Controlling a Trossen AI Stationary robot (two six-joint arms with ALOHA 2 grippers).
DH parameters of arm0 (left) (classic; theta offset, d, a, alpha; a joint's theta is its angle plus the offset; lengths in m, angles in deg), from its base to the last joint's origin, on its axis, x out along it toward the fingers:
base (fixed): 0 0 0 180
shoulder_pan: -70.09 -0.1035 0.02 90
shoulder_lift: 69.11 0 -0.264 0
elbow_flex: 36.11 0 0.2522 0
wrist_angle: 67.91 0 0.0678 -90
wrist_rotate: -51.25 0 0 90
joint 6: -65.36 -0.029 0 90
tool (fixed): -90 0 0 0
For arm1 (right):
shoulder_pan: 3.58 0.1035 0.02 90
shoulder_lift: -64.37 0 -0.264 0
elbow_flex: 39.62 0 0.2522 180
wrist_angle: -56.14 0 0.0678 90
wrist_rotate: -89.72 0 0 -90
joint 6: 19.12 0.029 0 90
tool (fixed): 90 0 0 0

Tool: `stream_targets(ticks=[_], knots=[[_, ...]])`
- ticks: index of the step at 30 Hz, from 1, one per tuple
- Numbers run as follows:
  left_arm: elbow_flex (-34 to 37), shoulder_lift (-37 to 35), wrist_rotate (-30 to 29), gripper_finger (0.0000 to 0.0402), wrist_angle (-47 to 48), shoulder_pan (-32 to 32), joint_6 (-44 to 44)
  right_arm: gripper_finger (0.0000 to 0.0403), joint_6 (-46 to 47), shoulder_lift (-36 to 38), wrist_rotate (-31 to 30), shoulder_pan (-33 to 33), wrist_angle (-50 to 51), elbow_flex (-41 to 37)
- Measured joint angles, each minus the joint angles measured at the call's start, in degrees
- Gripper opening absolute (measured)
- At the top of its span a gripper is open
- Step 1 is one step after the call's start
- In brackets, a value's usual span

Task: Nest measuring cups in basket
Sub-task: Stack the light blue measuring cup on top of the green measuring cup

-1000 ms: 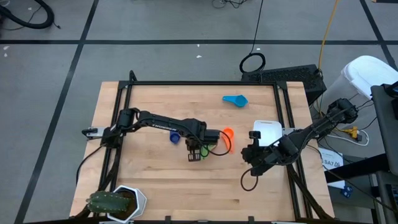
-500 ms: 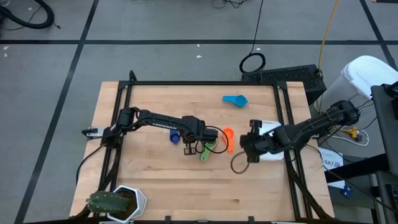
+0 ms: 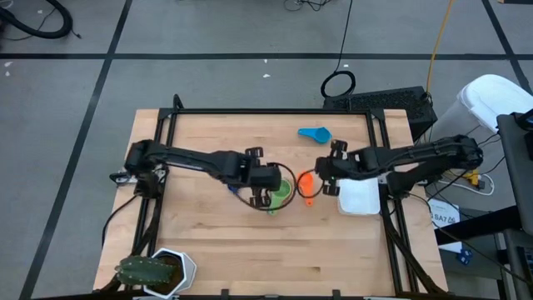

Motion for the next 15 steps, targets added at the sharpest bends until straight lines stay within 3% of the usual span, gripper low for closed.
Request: stream_targets(ticks=[15], knots=[[0.1, -5.4, -7.9, 0.0011, -1.5, 9.5, 0.6, 0.0, -11.0, 0.0, 1.5, -10.2, 0.7, 10.3]])
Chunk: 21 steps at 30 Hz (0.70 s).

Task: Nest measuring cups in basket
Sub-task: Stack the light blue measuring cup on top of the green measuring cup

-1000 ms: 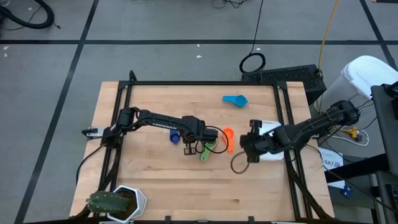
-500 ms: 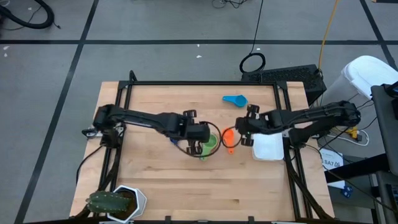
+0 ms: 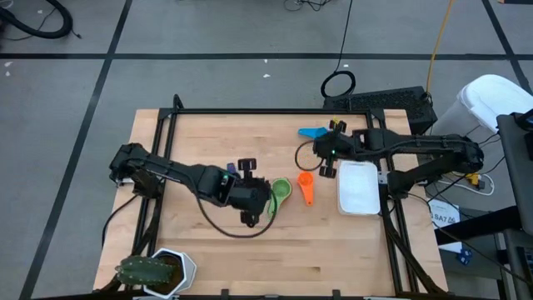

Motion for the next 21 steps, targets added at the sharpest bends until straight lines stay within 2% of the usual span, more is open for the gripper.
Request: stream_targets(ticks=[4, 9, 17, 21], knots=[[0.0, 0.0, -1.4, 0.0019, -0.5, 2.0, 1.6, 0.0, -3.9, -0.4, 0.2, -4.1, 0.1, 0.4], [4.0, -0.4, -1.4, 0.0004, -9.0, 4.8, 0.9, 0.0, -7.1, -3.1, 6.2, -10.1, 0.5, 0.4], [16.4, -4.8, -1.3, 0.0022, -24.9, 6.5, 2.3, 0.0, -13.4, -10.9, 10.0, -16.3, 0.1, 0.4], [23.5, -9.1, -1.3, 0.0014, -35.1, 6.9, 3.5, 0.0, -16.3, -14.0, 13.5, -19.6, -0.6, 0.4]])
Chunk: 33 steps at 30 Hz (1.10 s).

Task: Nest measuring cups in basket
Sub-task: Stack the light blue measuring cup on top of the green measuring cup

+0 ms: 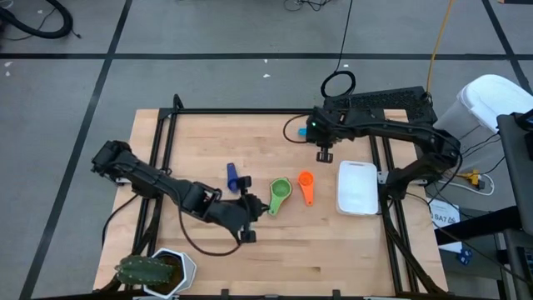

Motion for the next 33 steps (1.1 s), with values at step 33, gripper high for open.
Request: stream_targets(ticks=[33], knots=[[17.0, -7.2, -0.2, 0.0037, -24.7, -2.1, -7.2, 0.011, -8.1, -3.3, 1.5, -4.5, 3.6, -0.8]])
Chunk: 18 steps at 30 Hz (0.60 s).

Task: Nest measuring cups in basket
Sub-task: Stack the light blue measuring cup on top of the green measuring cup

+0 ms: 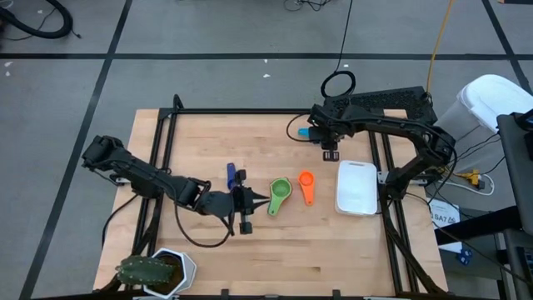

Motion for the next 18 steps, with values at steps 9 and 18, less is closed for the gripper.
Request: stream_targets(ticks=[9, 18], knots=[[0.0, 0.0, 0.1, 0.0037, 1.1, -2.5, -0.3, 0.011, -4.1, 0.0, 3.9, -2.0, -8.8, -4.8], [0.0, 0.0, 0.5, 0.0037, 1.0, -3.6, -0.3, 0.011, -6.7, 0.0, 4.4, -7.8, -13.9, -7.2]])
